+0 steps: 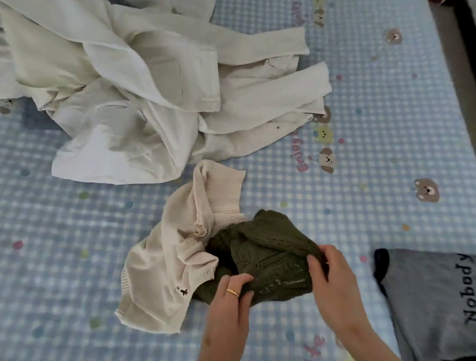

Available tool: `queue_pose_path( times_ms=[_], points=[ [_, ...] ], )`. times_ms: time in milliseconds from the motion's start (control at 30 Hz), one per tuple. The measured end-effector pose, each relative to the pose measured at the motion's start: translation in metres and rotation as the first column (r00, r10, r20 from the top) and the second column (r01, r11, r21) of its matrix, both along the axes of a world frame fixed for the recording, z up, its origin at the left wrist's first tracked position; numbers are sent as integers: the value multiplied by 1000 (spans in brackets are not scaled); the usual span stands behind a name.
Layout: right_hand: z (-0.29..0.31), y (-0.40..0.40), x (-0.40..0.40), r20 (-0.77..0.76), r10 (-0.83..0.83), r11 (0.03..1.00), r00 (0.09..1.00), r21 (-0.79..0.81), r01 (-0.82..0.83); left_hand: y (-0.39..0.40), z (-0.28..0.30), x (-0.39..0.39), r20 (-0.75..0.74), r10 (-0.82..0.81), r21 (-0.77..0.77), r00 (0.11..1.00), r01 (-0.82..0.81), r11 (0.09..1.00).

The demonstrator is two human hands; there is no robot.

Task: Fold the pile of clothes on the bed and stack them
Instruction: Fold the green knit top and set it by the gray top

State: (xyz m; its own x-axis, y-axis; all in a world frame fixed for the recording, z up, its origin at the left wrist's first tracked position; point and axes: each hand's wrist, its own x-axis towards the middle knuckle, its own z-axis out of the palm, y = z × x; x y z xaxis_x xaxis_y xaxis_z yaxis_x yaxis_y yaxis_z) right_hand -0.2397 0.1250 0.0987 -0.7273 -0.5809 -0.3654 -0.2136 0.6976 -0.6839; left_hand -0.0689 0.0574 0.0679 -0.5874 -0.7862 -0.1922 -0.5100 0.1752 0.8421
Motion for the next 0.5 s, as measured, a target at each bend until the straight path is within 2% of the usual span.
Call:
queue_pose_path(
  times_ms=[100,167,233,367,433,500],
  points=[
    [29,31,-12,38,-173,985,984,10,173,33,18,-4,-73,-128,104,989,135,985],
    [44,50,-19,3,-205,979,979,15,205,52,26,-8,-104,-213,135,971,226,965],
    [55,64,-22,37,-149,988,988,32,148,64,29,-10,-97,-243,156,965,256,954],
    [66,92,-21,267,29,993,963,104,-59,57,16,-27,-8,-136,69,991,137,988],
    [62,110,-22,311,38,979,950,181,-99,42,0,-43,76,-168,35,983,165,986],
    [47,132,-29,275,32,944,961,306,-119,27,-24,-58,229,-249,17,941,252,968]
  ],
)
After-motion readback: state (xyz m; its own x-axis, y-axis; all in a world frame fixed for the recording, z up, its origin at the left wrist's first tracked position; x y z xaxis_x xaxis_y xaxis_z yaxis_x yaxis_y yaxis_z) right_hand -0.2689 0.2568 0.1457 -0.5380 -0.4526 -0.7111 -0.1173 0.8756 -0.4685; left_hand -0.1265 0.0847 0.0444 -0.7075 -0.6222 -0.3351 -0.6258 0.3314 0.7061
